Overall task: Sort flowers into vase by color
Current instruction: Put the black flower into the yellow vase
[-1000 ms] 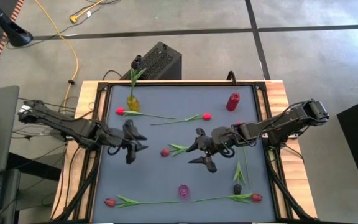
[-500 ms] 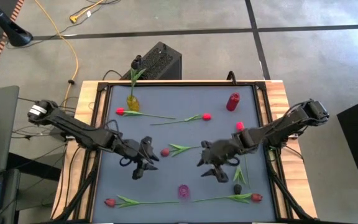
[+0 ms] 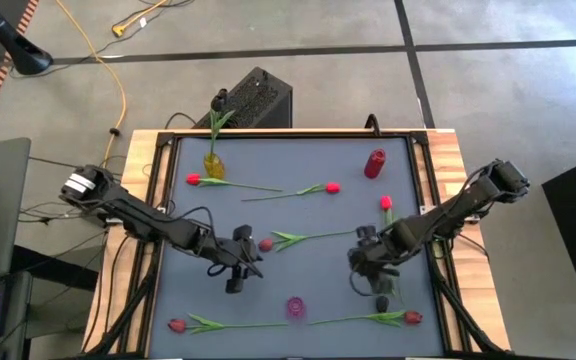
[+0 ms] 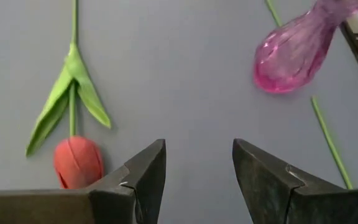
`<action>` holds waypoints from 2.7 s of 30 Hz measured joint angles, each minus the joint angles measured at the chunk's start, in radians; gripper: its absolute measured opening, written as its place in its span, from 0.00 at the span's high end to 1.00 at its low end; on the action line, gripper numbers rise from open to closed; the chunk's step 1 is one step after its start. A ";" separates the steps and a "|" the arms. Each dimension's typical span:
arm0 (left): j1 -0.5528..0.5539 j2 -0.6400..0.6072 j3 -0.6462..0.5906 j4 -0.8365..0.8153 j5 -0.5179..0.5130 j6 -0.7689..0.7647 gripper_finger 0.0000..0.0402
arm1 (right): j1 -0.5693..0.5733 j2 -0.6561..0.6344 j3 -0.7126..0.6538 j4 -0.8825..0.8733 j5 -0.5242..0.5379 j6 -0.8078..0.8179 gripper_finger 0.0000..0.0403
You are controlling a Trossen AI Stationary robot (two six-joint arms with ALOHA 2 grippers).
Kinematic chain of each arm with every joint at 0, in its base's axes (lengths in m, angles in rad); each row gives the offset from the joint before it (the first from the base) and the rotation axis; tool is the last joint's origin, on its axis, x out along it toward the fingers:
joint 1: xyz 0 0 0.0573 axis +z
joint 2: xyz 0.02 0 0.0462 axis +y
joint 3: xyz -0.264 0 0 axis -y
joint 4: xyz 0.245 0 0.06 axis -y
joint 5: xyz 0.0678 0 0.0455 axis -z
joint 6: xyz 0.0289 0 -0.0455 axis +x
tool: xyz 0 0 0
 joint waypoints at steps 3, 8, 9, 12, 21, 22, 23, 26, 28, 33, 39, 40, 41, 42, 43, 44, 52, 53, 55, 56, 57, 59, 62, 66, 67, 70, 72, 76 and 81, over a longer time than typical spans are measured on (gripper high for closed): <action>0.005 0.000 0.000 0.023 0.000 0.041 0.57 | -0.002 0.000 0.000 -0.163 0.004 -0.183 0.38; 0.020 -0.002 0.000 0.050 0.000 0.063 0.57 | -0.022 0.000 -0.001 -0.245 0.005 -0.455 0.38; 0.023 -0.002 0.000 0.050 0.000 0.063 0.57 | -0.025 0.000 -0.007 -0.243 0.005 -0.501 0.38; 0.035 -0.002 0.000 0.051 0.000 0.064 0.57 | -0.021 0.000 -0.045 -0.240 0.005 -0.645 0.38; 0.067 -0.003 0.000 0.056 -0.002 0.076 0.57 | 0.013 0.000 -0.173 -0.135 0.118 -0.914 0.38; 0.070 -0.003 0.000 0.056 -0.002 0.076 0.57 | 0.012 0.000 -0.181 -0.108 0.120 -0.921 0.38; 0.072 -0.003 0.000 0.056 -0.003 0.076 0.57 | 0.008 0.000 -0.187 -0.088 0.120 -0.927 0.38; 0.076 -0.003 0.000 0.056 -0.003 0.075 0.57 | 0.001 0.006 -0.198 -0.069 0.120 -0.952 0.38; 0.076 -0.003 0.000 0.055 -0.003 0.072 0.57 | -0.003 0.018 -0.204 -0.072 0.120 -0.973 0.38; 0.076 -0.003 0.000 0.055 -0.003 0.067 0.57 | 0.004 0.071 -0.232 -0.052 0.108 -1.025 0.38; 0.076 -0.003 0.000 0.054 -0.002 0.065 0.57 | 0.035 0.124 -0.219 -0.035 0.152 -1.075 0.44; 0.076 -0.003 0.000 0.054 -0.002 0.065 0.57 | 0.039 0.127 -0.214 -0.036 0.152 -1.076 0.47; 0.076 -0.003 0.000 0.053 -0.002 0.065 0.57 | 0.040 0.131 -0.208 -0.037 0.154 -1.076 0.50; 0.076 -0.003 0.000 0.053 -0.002 0.065 0.57 | 0.042 0.131 -0.203 -0.036 0.154 -1.076 0.54; 0.076 -0.003 0.000 0.053 -0.002 0.065 0.57 | 0.045 0.131 -0.198 -0.033 0.154 -1.076 0.59; 0.076 -0.003 0.000 0.053 -0.002 0.065 0.57 | 0.046 0.132 -0.190 -0.031 0.151 -1.076 0.63; 0.076 -0.003 0.000 0.053 -0.002 0.064 0.57 | 0.042 0.132 -0.077 -0.025 0.142 -1.009 0.96; 0.076 -0.003 0.000 0.053 -0.002 0.063 0.57 | 0.039 0.132 -0.057 -0.022 0.144 -1.008 0.95; 0.076 -0.003 0.000 0.054 -0.002 0.063 0.57 | 0.029 0.132 -0.017 -0.018 0.151 -0.994 0.92; 0.076 -0.003 0.000 0.054 -0.002 0.062 0.57 | 0.022 0.132 0.006 -0.019 0.158 -0.991 0.91; 0.076 -0.003 0.000 0.055 -0.002 0.062 0.57 | 0.016 0.132 0.027 -0.020 0.160 -0.990 0.91; 0.076 -0.003 0.000 0.055 -0.002 0.062 0.57 | 0.004 0.132 0.071 -0.018 0.161 -0.990 0.91; 0.076 -0.003 0.000 0.056 -0.002 0.062 0.57 | -0.022 0.131 0.133 -0.012 0.138 -0.982 0.94; 0.076 -0.003 0.000 0.068 0.019 0.064 0.57 | -0.084 0.084 0.170 0.079 -0.045 -0.912 0.96; 0.076 -0.003 0.000 0.074 0.029 0.068 0.57 | -0.102 0.067 0.170 0.120 -0.105 -0.890 0.96; 0.076 -0.003 0.006 0.098 0.043 0.098 0.57 | -0.165 0.011 0.170 0.245 -0.255 -0.829 0.96; 0.076 -0.003 0.026 0.097 0.043 0.130 0.57 | -0.204 -0.024 0.170 0.343 -0.288 -0.732 0.96; 0.076 -0.003 0.081 0.130 0.035 0.212 0.57 | -0.287 -0.055 0.171 0.522 -0.351 -0.557 0.96; 0.076 -0.003 0.119 0.249 0.011 0.310 0.57 | -0.346 -0.028 0.170 0.709 -0.439 -0.468 0.96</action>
